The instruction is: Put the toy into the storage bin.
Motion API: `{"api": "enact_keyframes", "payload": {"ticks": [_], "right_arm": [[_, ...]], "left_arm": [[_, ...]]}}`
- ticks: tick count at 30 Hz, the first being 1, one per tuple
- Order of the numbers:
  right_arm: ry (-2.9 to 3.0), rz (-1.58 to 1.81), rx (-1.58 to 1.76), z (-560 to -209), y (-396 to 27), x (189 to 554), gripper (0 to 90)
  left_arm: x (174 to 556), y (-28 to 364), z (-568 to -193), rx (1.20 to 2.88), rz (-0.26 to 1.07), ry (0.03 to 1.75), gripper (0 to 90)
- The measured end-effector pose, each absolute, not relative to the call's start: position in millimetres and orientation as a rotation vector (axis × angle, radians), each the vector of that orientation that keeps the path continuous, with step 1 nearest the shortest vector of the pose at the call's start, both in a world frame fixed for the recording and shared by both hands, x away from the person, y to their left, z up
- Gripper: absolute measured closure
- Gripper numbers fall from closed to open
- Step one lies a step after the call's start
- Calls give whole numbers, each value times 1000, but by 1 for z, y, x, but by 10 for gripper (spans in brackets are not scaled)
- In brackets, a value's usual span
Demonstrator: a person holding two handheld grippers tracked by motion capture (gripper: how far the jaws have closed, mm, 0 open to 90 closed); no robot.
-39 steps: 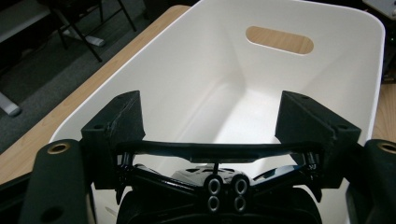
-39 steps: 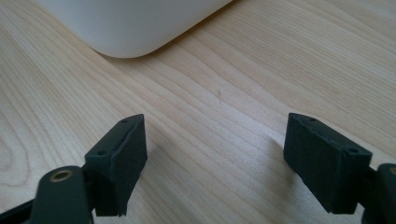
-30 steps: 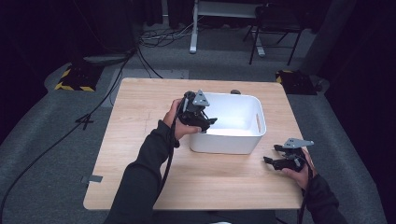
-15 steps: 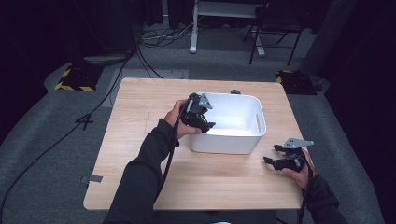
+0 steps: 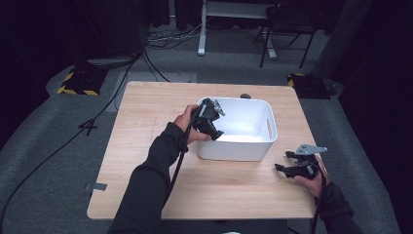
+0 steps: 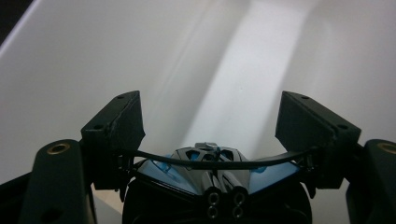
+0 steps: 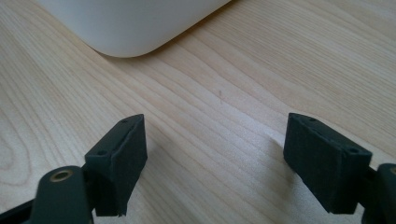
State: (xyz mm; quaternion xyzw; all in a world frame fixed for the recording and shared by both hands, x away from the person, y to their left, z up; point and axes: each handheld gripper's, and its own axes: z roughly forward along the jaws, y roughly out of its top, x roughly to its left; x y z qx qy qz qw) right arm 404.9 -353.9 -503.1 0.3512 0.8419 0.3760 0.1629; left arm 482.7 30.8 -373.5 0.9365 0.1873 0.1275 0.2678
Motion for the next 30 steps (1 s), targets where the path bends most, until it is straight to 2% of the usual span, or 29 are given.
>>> {"api": "enact_keyframes", "payload": {"ticks": [9, 22, 30], "right_arm": [[2401, 1076, 1005, -503, -354, 405, 216], [2403, 1077, 1002, -503, -354, 405, 216], [2401, 1078, 1004, -503, -354, 405, 216]], "left_arm": [[484, 31, -371, 2577, 296, 561, 240], [486, 34, -368, 2613, 309, 543, 239], [483, 36, -373, 2557, 287, 607, 235]]}}
